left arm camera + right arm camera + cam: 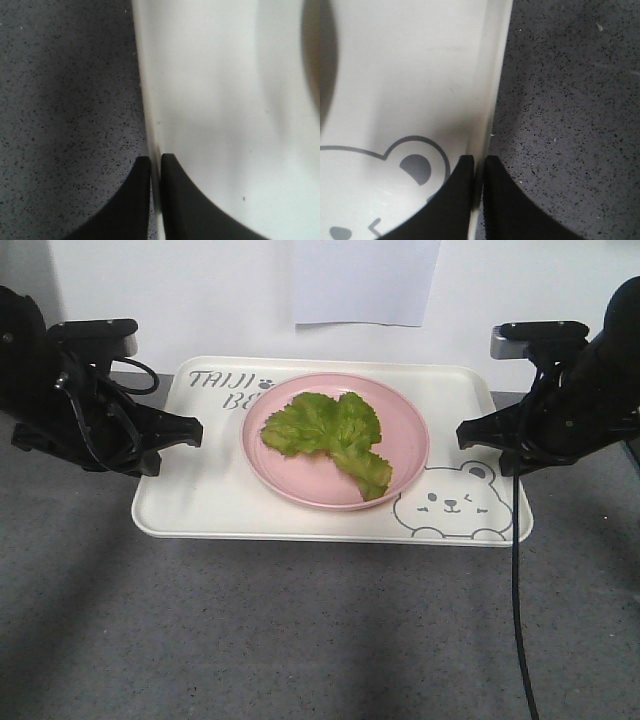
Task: Transfer vegetables to tray and serve
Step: 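Keep gripping the tray edges with both grippers as the base drives to the counter, then lower the tray onto the grey countertop with both grippers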
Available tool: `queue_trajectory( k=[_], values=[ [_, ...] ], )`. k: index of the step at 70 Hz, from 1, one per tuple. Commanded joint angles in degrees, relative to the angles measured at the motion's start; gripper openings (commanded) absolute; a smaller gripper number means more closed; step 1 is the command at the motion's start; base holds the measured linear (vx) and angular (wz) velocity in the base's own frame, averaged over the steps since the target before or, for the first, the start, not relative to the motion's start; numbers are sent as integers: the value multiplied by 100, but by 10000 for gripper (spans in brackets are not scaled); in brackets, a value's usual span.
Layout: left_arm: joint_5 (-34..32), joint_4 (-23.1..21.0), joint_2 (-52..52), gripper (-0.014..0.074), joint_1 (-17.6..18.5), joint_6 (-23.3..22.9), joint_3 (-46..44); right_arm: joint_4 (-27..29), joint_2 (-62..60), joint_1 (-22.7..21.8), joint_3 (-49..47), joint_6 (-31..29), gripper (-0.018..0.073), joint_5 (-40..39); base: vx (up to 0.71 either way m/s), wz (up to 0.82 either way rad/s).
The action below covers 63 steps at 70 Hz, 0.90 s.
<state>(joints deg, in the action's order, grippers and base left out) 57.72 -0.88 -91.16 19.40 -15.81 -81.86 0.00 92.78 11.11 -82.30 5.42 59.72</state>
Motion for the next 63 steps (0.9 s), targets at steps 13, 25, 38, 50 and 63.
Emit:
queue_trajectory(
  k=[13,25,38,50,63],
  values=[
    [-365,-126,265,-7,83,105,-171,56,-272,29,-176,-134,-4,-290,0,0],
    [-443,-126,265,-7,83,105,-171,56,-272,29,-176,-134,-4,-309,0,0],
    [-458,-124,225,-7,83,105,-171,56,-272,29,-176,-134,-4,-327,0,0],
    [-439,-58,-9,-7,83,112,-171,52,-258,29,-176,-49,-4,-262,0,0],
    [-451,-65,-380,-7,83,253,-171,0,-96,29,-176,-49,-4,-84,0,0]
  ],
)
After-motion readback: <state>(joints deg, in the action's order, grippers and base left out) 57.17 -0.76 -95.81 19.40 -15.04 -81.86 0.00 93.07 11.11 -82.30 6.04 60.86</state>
